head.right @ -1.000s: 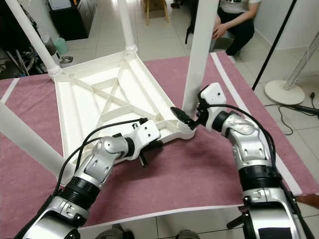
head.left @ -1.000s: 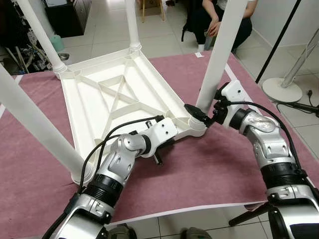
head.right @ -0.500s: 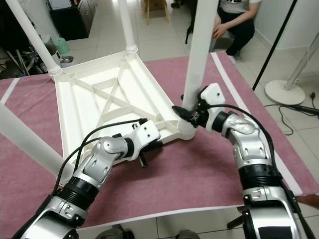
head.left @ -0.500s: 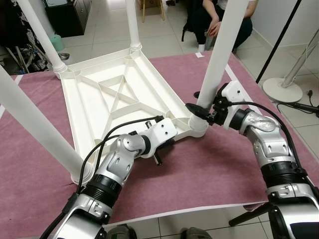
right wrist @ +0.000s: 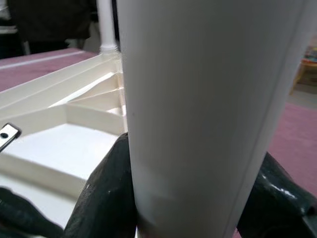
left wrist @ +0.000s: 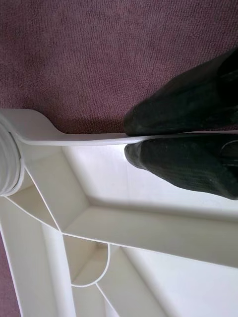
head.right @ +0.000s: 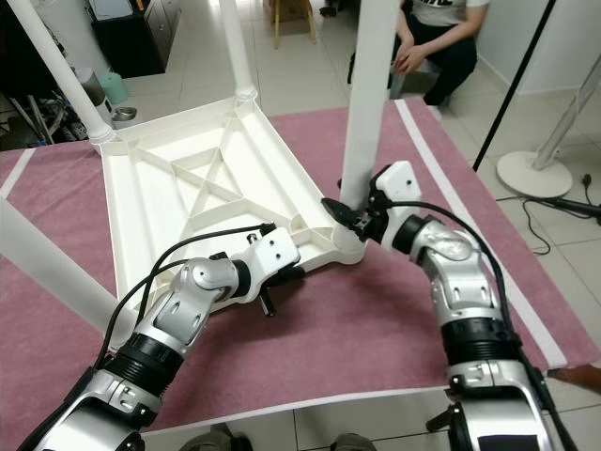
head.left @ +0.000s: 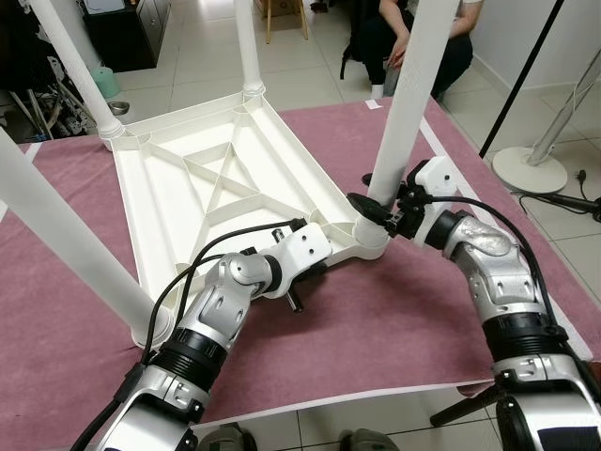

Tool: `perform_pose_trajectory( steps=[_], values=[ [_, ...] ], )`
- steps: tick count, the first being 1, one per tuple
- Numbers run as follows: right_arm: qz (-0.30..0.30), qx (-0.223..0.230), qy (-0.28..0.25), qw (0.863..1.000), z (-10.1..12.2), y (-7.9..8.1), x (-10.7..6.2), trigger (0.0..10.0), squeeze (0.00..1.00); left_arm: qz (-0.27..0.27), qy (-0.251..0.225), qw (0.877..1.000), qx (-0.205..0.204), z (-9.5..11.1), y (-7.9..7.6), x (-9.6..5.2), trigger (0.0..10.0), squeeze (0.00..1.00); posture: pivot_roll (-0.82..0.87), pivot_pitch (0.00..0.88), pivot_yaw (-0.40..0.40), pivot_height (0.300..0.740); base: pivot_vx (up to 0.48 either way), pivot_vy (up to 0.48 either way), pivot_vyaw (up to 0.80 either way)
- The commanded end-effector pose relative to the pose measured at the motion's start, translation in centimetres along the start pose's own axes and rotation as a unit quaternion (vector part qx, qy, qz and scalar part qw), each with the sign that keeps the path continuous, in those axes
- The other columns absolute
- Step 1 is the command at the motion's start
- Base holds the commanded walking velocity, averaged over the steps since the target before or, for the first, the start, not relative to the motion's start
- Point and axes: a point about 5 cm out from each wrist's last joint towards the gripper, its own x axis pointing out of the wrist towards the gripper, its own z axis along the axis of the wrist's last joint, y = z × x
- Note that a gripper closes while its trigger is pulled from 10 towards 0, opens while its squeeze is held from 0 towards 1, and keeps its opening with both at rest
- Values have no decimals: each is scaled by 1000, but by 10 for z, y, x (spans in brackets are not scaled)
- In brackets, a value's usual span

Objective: Building children table

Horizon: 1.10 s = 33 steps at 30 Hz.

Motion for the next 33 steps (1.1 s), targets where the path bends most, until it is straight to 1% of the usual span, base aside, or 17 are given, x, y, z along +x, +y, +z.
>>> perform_pose_trajectory(
  steps=[1, 6, 8, 9, 10, 13, 14, 17, 18, 20, 23, 25, 26, 27, 29, 31, 33],
  values=[
    [2, 24, 27, 999, -15, 9, 0, 10000, 0, 25, 30, 999, -18, -17, -3, -1, 0, 0, -22, 0, 119, 740, 0, 0, 0],
    [-41, 34, 33, 998, -24, 12, 3, 10000, 0, 23, 30, 999, -17, -17, -3, 0, 0, 0, -24, 0, 121, 740, 0, 0, 0],
    [-75, 28, 51, 996, -30, 14, 6, 10000, 0, 22, 30, 999, -17, -16, -4, 0, 0, 0, -24, 0, 121, 740, 0, 0, 0],
    [-75, 28, 51, 996, -30, 14, 6, 10000, 0, 22, 30, 999, -17, -16, -4, 0, 0, 0, -24, 0, 121, 740, 0, 0, 0],
    [-92, 24, 55, 994, -32, 16, 8, 10000, 0, 22, 30, 999, -17, -16, -4, 0, 0, 0, -24, 0, 121, 740, 0, 0, 0],
    [-92, 24, 55, 994, -32, 16, 8, 10000, 0, 22, 30, 999, -17, -16, -4, 0, 0, 0, -24, 0, 121, 740, 0, 0, 0],
    [-109, 21, 61, 992, -34, 17, 10, 10000, 0, 21, 29, 999, -17, -16, -4, 0, 0, 0, -24, 0, 121, 740, 0, 0, 0],
    [-109, 21, 61, 992, -34, 17, 10, 10000, 0, 21, 29, 999, -17, -16, -4, 0, 0, 0, -24, 0, 121, 740, 0, 0, 0],
    [-132, 16, 60, 989, -35, 21, 11, 10000, 0, 21, 30, 999, -18, -16, -4, 0, 0, 0, -25, 0, 117, 740, 0, 0, 0],
    [-132, 16, 60, 989, -35, 21, 11, 10000, 0, 21, 30, 999, -18, -16, -4, 0, 0, 0, -25, 0, 117, 740, 0, 0, 0],
    [-216, 13, 49, 975, -39, 33, 10, 10000, 0, 22, 30, 999, -20, -16, -5, 0, 0, 0, -29, 0, 116, 740, 0, 0, 0],
    [-216, 13, 49, 975, -39, 33, 10, 10000, 0, 22, 30, 999, -20, -16, -5, 0, 0, 0, -29, 0, 116, 740, 0, 0, 0],
    [-249, 15, 52, 967, -44, 39, 7, 10000, 0, 20, 30, 999, -20, -16, -5, 0, 0, 0, -29, 0, 116, 740, 0, 0, 0],
    [-249, 15, 52, 967, -44, 39, 7, 10000, 0, 20, 30, 999, -20, -16, -5, 0, 0, 0, -29, 0, 116, 740, 0, 0, 0],
    [-278, 21, 55, 959, -47, 44, 6, 10000, 0, 19, 29, 999, -20, -16, -6, 0, 0, 0, -29, 0, 116, 740, 0, 0, 0],
    [-286, 23, 55, 956, -47, 45, 6, 10000, 0, 19, 29, 999, -20, -16, -5, 1, 0, 0, -35, 0, 121, 740, 0, 0, 0],
    [-319, 24, 63, 946, -50, 45, 6, 10000, 0, 18, 29, 999, -19, -16, -5, 1, 0, 0, -35, 0, 122, 740, 0, 0, 0]
  ],
)
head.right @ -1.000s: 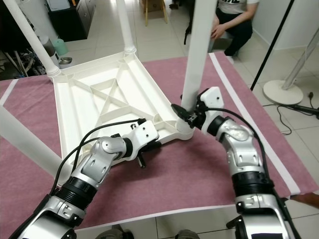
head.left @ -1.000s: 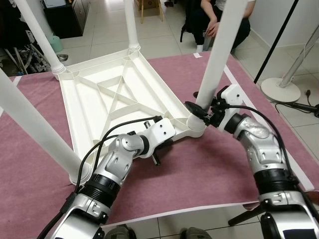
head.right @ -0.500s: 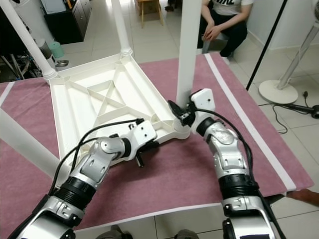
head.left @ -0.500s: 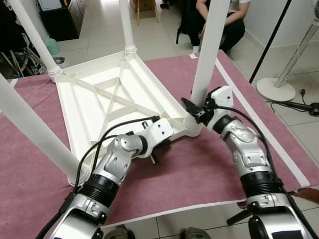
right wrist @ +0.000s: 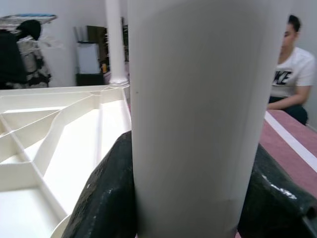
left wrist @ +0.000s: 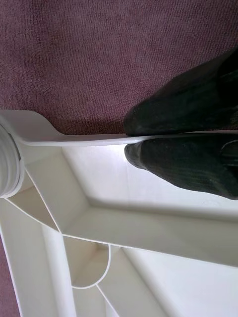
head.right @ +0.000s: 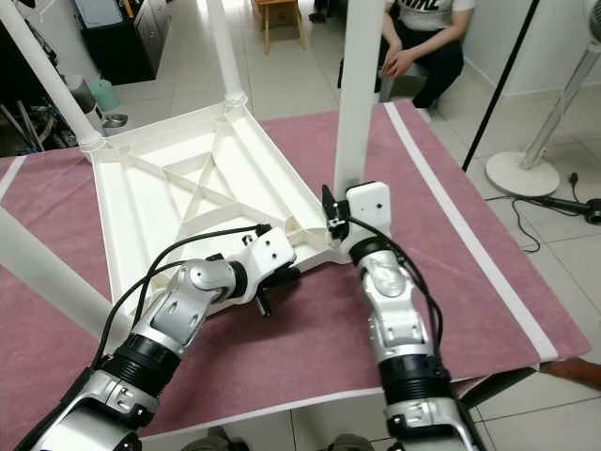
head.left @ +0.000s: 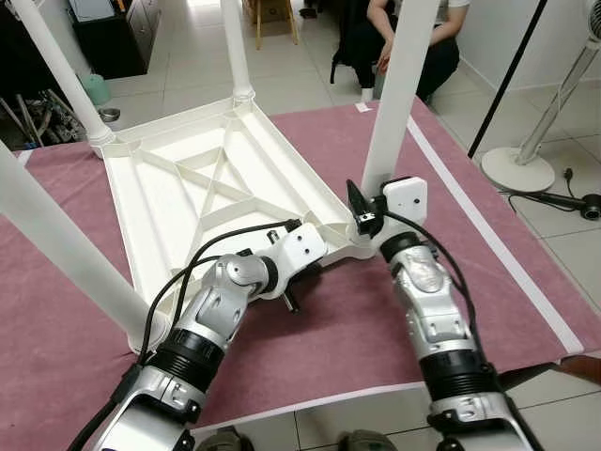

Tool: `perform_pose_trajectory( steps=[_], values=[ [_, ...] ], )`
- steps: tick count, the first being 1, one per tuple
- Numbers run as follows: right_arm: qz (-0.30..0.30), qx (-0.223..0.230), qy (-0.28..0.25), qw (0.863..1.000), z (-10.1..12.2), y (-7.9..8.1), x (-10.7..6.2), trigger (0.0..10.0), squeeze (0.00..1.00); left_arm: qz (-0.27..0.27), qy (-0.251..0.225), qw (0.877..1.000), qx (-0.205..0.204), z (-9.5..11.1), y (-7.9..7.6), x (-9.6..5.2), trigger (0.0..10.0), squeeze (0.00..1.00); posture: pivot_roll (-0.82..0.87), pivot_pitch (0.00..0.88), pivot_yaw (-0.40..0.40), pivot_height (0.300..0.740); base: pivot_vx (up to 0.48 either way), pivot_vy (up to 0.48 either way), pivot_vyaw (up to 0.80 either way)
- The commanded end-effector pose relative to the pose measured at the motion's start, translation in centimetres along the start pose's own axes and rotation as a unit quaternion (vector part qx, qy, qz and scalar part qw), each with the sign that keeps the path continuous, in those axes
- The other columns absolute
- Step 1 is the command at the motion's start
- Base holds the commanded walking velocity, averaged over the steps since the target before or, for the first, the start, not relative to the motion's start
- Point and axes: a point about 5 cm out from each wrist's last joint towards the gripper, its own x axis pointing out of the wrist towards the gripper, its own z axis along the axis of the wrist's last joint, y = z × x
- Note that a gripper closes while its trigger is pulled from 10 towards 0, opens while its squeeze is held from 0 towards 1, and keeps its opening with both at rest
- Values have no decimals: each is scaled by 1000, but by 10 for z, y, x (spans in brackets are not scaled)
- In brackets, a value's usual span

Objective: Building children table

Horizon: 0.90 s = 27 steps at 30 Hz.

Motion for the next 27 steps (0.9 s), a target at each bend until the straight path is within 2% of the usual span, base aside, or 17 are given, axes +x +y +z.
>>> perform_pose_trajectory(
  steps=[1, 3, 4, 8, 16, 17, 22, 23, 27],
  values=[
    [-37, -11, 88, 995, -34, -4, -12, 10000, 0, 25, 24, 999, -9, -13, -3, 1, 0, 0, -35, 0, 122, 740, 0, 0, 0],
    [-59, -15, 93, 994, -35, -4, -11, 10000, 0, 24, 24, 999, -8, -13, -3, 1, 0, 0, -35, 0, 122, 740, 0, 0, 0],
    [-109, -22, 101, 989, -35, -5, -10, 10000, 0, 24, 24, 999, -8, -12, -3, 1, 0, 0, -35, 0, 122, 740, 0, 0, 0],
    [-137, -27, 103, 985, -35, -1, -9, 10000, 0, 23, 23, 999, -8, -12, -3, 2, 0, 0, -34, 0, 122, 740, 0, 0, 0],
    [-132, -28, 93, 987, -32, 12, -5, 10000, 0, 24, 24, 999, -8, -12, -4, 2, 0, 0, -31, 0, 118, 740, 0, 0, 0],
    [-120, -24, 84, 989, -30, 14, -4, 10000, 1000, 25, 24, 999, -8, -13, -4, 2, 0, 0, -31, 0, 118, 740, 0, 0, 0],
    [-110, -21, 70, 991, -26, 13, -3, 10000, 1000, 25, 24, 999, -7, -13, -4, 2, 0, 0, -33, 0, 118, 740, 0, 0, 0],
    [-100, -12, 61, 993, -24, 14, -2, 10000, 0, 25, 24, 999, -7, -13, -3, 2, 0, 0, -33, 0, 118, 740, 0, 0, 0],
    [-80, -3, 35, 996, -16, 14, 0, 10000, 0, 25, 23, 999, -7, -13, -3, 2, 0, 0, -33, 0, 118, 740, 0, 0, 0]
  ],
)
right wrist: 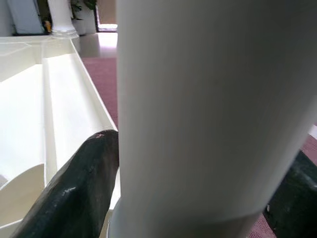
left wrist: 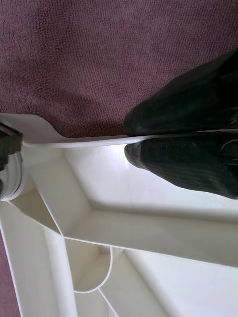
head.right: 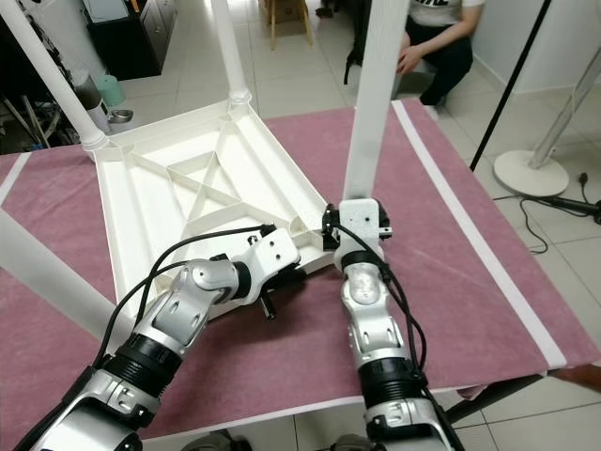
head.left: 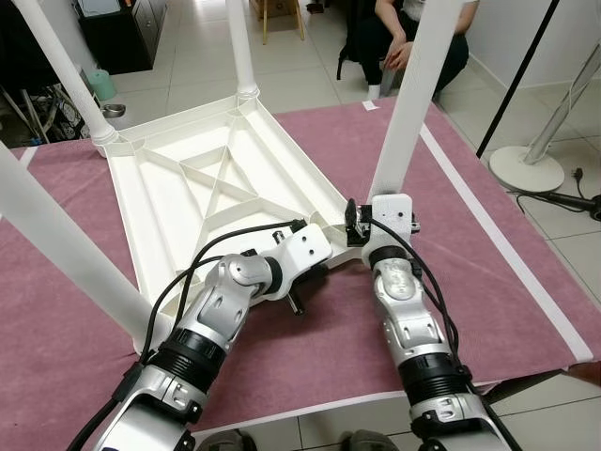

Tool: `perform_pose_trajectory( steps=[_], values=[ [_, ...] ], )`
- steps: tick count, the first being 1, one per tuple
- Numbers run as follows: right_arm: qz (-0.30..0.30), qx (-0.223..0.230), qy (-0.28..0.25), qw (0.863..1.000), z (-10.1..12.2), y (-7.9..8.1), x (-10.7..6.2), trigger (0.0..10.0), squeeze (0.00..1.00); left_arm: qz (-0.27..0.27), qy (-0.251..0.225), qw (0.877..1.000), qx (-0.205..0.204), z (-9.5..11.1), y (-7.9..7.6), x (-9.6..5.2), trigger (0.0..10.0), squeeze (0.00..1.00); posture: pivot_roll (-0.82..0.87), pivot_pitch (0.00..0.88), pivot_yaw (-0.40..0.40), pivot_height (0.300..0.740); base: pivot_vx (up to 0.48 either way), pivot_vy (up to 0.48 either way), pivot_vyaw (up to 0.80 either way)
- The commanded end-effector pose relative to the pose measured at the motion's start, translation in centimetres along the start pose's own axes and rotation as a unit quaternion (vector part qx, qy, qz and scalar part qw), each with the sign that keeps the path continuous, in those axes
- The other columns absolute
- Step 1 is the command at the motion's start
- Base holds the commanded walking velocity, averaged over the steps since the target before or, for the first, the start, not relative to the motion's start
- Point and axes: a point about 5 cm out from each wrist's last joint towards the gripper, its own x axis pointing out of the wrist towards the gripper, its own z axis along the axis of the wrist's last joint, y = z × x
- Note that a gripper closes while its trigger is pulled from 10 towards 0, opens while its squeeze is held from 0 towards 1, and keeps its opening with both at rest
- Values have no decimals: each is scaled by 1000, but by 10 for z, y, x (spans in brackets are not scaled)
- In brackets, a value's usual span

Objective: Building children table

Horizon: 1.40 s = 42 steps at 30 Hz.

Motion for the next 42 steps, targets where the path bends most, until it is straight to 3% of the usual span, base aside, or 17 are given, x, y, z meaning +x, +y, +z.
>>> perform_pose_trajectory(
  steps=[1, 7, 13, 18, 19, 30, 32, 38, 42],
  values=[
    [22, 10, -26, 999, 8, 3, 1, 10000, 0, 32, 34, 999, -8, -16, -1, 1, 0, 0, -33, 0, 118, 740, 0, 0, 0],
    [50, 15, -45, 998, 15, 3, 2, 10000, 0, 32, 34, 999, -8, -17, -2, 1, 0, 0, -33, 0, 118, 740, 0, 0, 0],
    [143, 24, -67, 987, 27, 0, 1, 10000, 0, 34, 34, 999, -11, -16, -1, 1, 0, 0, -38, 0, 120, 740, 0, 0, 0],
    [162, 23, -66, 984, 27, -2, 0, 10000, 0, 34, 34, 999, -11, -16, -1, 1, 0, 0, -38, 0, 120, 740, 0, 0, 0],
    [211, 10, -62, 976, 27, -8, -2, 10000, 0, 34, 34, 999, -11, -16, -1, 0, 0, 0, -33, 0, 122, 740, 0, 0, 0],
    [264, 0, -49, 963, 28, -23, -3, 10000, 0, 32, 35, 999, -11, -17, 0, -1, 0, 0, -29, 0, 126, 740, 0, 0, 0],
    [303, -11, -34, 952, 28, -36, -1, 10000, 0, 32, 36, 999, -10, -17, 0, -1, 0, 0, -26, 0, 128, 740, 0, 0, 0],
    [331, -25, -22, 943, 28, -45, 1, 10000, 0, 31, 36, 999, -9, -17, 0, -2, 0, 0, -27, 0, 131, 740, 0, 0, 0],
    [370, -42, -8, 928, 31, -52, 13, 10000, 0, 29, 37, 999, -8, -17, 0, -2, 0, 0, -20, 0, 135, 740, 0, 0, 0]
  ],
)
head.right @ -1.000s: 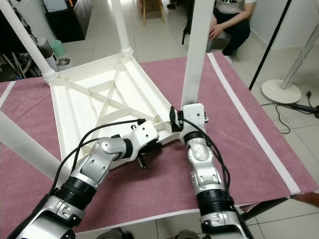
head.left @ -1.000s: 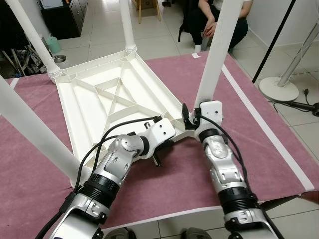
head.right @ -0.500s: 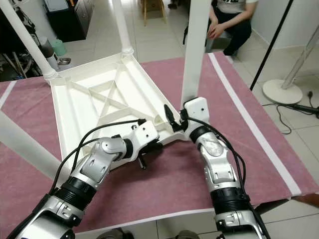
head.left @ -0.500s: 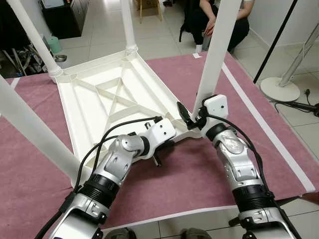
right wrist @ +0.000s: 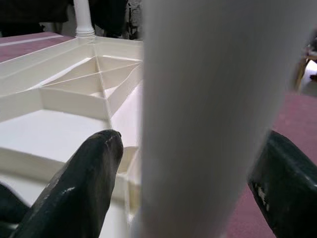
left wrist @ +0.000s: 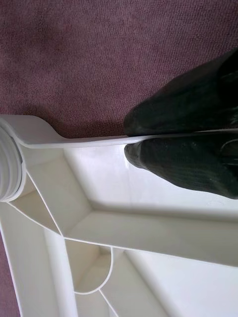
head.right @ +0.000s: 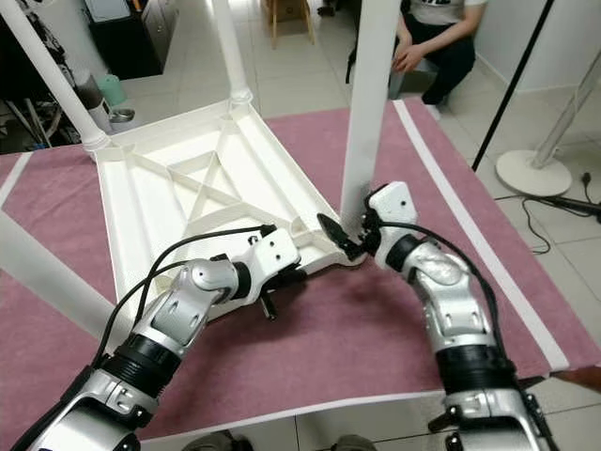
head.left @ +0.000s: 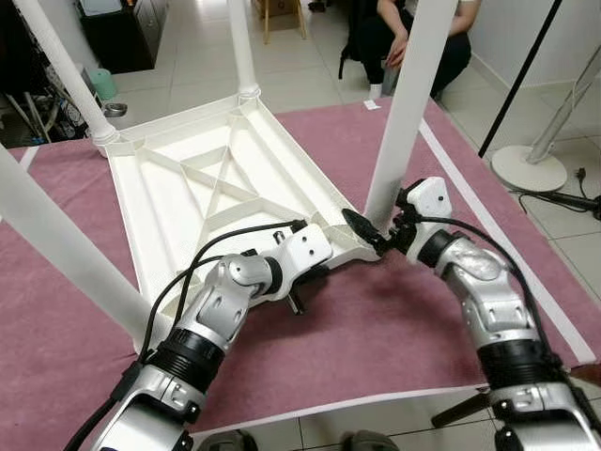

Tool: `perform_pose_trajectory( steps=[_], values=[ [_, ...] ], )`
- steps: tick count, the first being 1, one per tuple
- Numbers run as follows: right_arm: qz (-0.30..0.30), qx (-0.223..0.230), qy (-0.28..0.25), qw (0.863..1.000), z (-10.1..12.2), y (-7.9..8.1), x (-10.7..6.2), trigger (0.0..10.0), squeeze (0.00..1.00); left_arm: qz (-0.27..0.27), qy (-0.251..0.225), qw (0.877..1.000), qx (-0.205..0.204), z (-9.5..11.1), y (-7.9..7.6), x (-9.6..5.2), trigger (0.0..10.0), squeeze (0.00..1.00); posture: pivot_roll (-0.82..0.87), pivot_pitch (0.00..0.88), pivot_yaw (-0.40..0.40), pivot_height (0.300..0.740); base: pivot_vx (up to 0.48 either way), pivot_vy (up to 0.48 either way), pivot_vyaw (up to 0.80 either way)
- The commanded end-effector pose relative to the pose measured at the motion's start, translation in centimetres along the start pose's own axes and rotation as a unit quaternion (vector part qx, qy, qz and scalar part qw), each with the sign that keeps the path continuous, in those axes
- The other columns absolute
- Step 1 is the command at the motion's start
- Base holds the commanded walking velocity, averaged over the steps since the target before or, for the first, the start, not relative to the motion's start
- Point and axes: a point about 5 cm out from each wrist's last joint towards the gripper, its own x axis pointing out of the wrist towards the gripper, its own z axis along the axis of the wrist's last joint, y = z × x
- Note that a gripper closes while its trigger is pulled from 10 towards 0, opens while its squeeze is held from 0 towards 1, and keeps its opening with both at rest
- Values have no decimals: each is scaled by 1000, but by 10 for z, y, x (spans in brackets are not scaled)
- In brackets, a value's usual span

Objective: Building children table

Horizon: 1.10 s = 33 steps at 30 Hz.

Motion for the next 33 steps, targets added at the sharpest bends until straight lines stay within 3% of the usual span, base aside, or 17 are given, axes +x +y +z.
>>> perform_pose_trajectory(
  steps=[1, 10, 11, 12, 13, 19, 26, 28, 33],
  values=[
    [22, 6, 5, 1000, -1, 0, 3, 10000, 0, 32, 39, 999, -10, -18, 0, -1, 0, 0, -20, 0, 135, 740, 0, 0, 0],
    [108, -2, 28, 994, 3, -4, 9, 10000, 0, 33, 42, 999, -10, -19, -1, -4, 0, 0, -4, 0, 130, 740, 0, 0, 0],
    [122, 0, 31, 992, 3, -3, 9, 3765, 0, 34, 43, 998, -11, -20, -1, -4, 0, 0, -4, 0, 129, 740, 0, 0, 0],
    [131, 1, 32, 991, 2, -2, 8, 3765, 0, 34, 43, 998, -11, -20, -1, -4, 0, 0, -4, 0, 129, 740, 0, 0, 0],
    [134, 3, 32, 990, 2, -2, 8, 0, 0, 34, 43, 998, -11, -20, -1, -4, 0, 0, -4, 0, 127, 740, 0, 0, 0],
    [133, 5, 33, 991, 1, -4, 6, 0, 0, 34, 42, 998, -11, -20, -2, -4, 0, 0, -9, 0, 128, 740, 0, 0, 0],
    [74, 19, 27, 997, -7, -6, 8, 0, 0, 32, 41, 999, -11, -19, -3, -3, 0, 0, -11, 0, 127, 740, 0, 0, 0],
    [26, 36, 24, 999, -16, 2, 10, 0, 0, 31, 41, 999, -11, -19, -4, -3, 0, 0, -13, 0, 127, 740, 0, 0, 0],
    [-8, 58, 28, 998, -26, 15, 14, 0, 0, 30, 42, 999, -11, -20, -4, -3, 0, 0, -12, 0, 128, 740, 0, 0, 0]
  ],
)
